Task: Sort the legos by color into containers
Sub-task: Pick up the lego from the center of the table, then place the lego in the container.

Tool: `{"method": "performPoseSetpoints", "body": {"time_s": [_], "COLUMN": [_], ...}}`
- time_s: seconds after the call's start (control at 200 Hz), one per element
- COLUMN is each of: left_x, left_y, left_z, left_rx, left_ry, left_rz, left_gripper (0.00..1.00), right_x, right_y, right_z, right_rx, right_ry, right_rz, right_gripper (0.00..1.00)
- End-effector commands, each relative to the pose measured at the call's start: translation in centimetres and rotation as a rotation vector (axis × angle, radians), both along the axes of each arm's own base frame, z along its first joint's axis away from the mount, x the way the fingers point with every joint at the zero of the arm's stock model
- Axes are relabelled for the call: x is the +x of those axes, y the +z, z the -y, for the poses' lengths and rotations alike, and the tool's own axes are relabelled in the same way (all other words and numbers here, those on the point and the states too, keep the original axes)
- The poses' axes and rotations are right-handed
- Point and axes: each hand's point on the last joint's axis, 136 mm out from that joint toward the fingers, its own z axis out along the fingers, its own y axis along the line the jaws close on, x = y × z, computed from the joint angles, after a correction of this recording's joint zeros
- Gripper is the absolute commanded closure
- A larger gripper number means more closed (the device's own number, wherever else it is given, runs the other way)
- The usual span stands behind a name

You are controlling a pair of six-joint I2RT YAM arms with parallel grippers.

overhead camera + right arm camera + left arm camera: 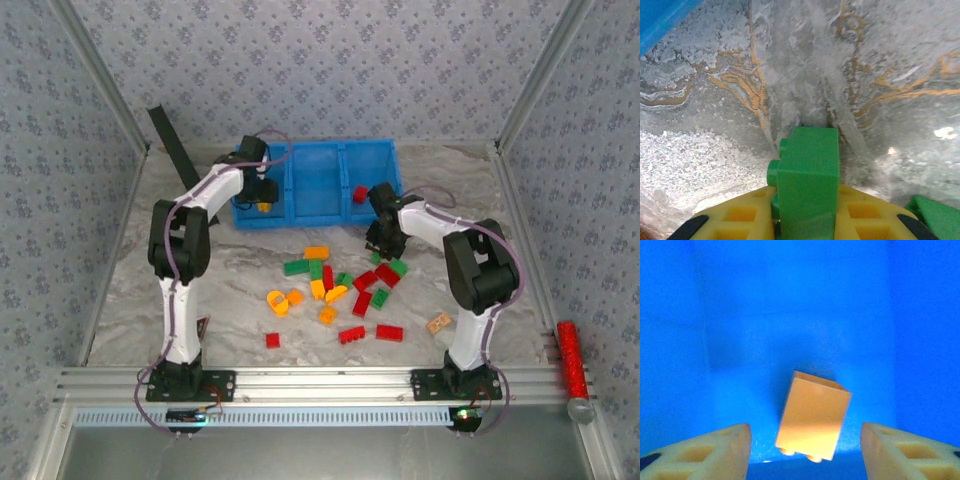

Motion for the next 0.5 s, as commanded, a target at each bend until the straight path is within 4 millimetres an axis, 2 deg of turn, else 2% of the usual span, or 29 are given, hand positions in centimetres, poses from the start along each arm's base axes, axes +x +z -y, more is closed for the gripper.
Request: {"method": "performPoseSetpoints", "body": {"time_s": [0.0, 0.135, 0.245, 0.355, 0.5], "left_x": [-0.1, -1.7, -5.1, -9.4, -16.3], "left_y": [8.4, 13.4, 15.5, 15.7, 13.3], "left_z": [0.3, 0.7, -0.1, -1.3, -2.7], "left_rx": [-0.072, -0.125, -0.131, -0.138, -0.165], "left_ry": [-0.036, -0.073, -0.084, -0.070, -0.027], "left_rz": [0.149, 0.227, 0.226, 0.205, 0.125], "left_gripper": [0.39, 0.36, 0.35, 0.33, 0.33], "right_x": [0.8, 2.5, 4.2, 6.5, 9.5], "right_y": [3.6, 7.6, 11.3, 15.0, 19.2], "right_z": [1.2, 0.6, -0.8, -2.9, -7.3], "right_rx": [-0.070, -0.084, -0.101, -0.133, -0.152], "right_ry": [0.050, 0.133, 0.230, 0.357, 0.532], "right_rz": [0.081, 0.201, 0.310, 0.428, 0.574], "right_gripper": [0.75, 0.76, 0.76, 0.76, 0.76]}}
